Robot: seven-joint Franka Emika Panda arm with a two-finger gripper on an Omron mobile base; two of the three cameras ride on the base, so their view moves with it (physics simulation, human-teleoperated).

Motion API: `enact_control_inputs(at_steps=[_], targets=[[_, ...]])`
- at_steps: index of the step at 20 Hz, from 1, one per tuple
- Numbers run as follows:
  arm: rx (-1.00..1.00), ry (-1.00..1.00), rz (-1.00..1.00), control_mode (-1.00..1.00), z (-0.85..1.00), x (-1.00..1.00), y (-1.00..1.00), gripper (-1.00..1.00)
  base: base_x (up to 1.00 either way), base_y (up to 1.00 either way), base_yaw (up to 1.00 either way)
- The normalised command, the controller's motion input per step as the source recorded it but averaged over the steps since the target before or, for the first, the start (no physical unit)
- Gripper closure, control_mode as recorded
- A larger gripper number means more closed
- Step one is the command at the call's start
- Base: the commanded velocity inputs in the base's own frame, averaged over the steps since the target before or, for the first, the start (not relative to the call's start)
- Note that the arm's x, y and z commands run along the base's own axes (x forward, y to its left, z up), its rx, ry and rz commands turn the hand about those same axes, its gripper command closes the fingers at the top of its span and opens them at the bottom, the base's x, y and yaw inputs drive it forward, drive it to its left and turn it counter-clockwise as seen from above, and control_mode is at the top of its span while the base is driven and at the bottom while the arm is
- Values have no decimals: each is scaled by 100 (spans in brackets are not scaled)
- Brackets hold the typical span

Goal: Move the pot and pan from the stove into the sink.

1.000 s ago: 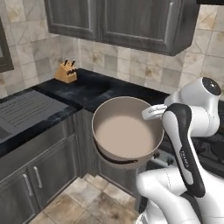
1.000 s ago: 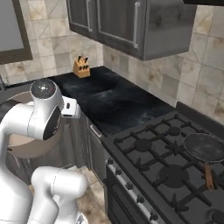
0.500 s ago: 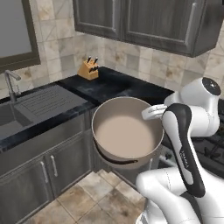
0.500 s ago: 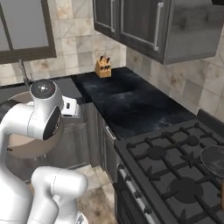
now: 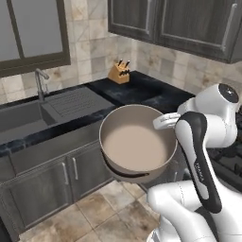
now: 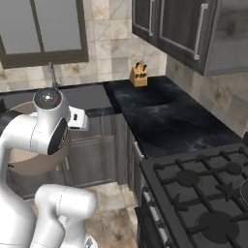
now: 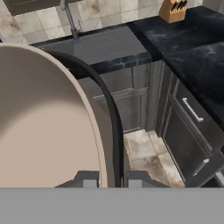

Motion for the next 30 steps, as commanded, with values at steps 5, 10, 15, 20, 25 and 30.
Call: enact_control_inputs(at_steps=[5,10,15,20,25,30], targets=[[0,0,0,100,0,0,0,100,-14,-16,31],[0,0,0,100,0,0,0,100,-11,-17,16],[0,0,0,100,0,0,0,100,0,0,0],[0,0,0,100,0,0,0,100,3,68,0],[0,0,0,100,0,0,0,100,0,90,0],[0,0,0,100,0,0,0,100,0,24,0]])
